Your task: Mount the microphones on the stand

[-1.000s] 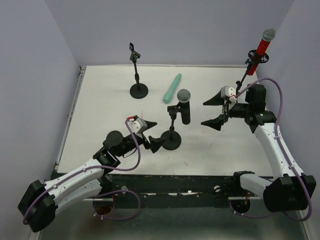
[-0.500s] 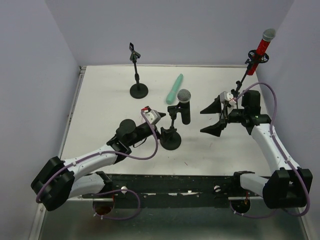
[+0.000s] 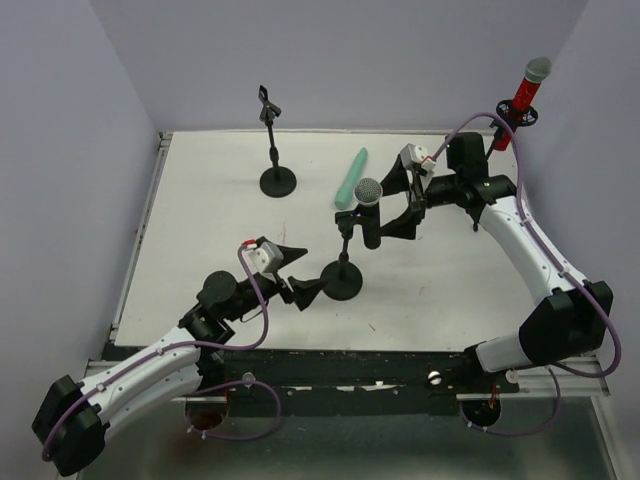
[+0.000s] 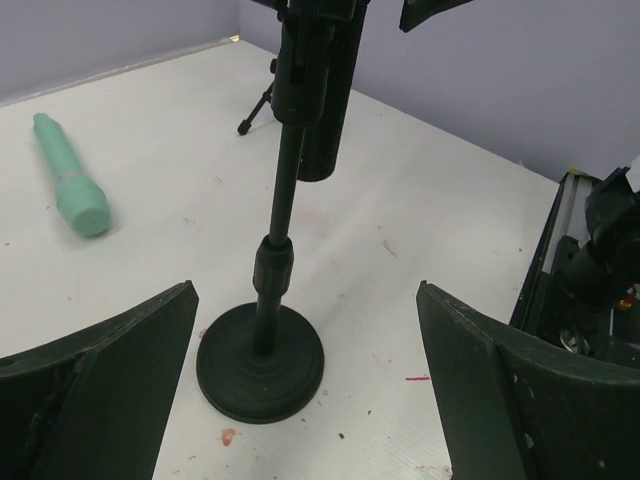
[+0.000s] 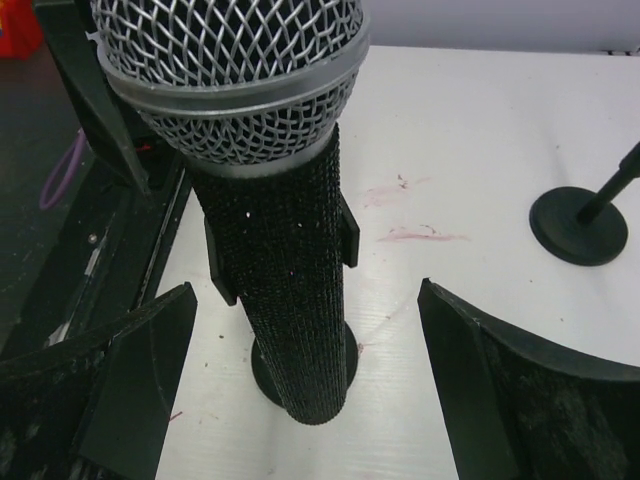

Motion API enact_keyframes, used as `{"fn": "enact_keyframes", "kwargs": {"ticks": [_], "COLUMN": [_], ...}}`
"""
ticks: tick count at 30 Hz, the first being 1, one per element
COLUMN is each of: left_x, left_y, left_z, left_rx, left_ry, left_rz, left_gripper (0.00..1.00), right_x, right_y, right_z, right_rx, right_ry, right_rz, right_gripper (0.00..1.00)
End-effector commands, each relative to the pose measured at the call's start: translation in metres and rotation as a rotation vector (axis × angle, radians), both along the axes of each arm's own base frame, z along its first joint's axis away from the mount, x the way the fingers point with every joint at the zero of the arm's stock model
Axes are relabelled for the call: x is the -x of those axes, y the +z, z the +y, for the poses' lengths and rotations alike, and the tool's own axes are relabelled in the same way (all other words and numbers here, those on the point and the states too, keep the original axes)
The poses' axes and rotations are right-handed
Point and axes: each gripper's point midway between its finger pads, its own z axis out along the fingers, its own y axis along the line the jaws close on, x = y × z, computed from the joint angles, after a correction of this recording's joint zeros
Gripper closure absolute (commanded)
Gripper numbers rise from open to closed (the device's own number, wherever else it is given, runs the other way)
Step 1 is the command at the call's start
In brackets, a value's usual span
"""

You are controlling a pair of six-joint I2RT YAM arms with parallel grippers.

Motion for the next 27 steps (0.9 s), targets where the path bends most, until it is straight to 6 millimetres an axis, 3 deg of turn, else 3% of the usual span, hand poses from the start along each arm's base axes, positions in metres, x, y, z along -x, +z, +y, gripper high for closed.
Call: {"fn": "enact_keyframes", "kwargs": {"ticks": [1, 11, 16, 23, 27], "left_x": [0.006, 0.008, 0.009, 0.011, 0.012], "left_y": [-0.015, -0.018, -0.018, -0.021, -0.019], "left_z": [0.012, 0.014, 0.015, 0.016, 0.018], "left_rx": [0.021, 0.018, 0.019, 0.016, 0.019], "left_ry": [0.041, 0.041, 0.040, 0.038, 0.040], "left_rz": [0.105, 0.114, 0.113, 0.119, 0.116], "left_gripper": [0.02, 0.02, 0.02, 0.02, 0.02], "right_x": [0.010, 0.018, 0.016, 0.012, 0.002], "right_y": [-0.011, -0.003, -0.001, 0.018, 0.039], "right_z": [0.014, 0.027, 0.029, 0.030, 0.030], "right_rx": [0.049, 0.029, 0.023, 0.017, 0.023], "right_ry": [0.031, 0.050, 0.049, 0.045, 0.010], "right_rz": [0.070, 0.096, 0.106, 0.072, 0.026], "right_gripper": [0.00, 0.10, 0.25, 0.62, 0.69]}}
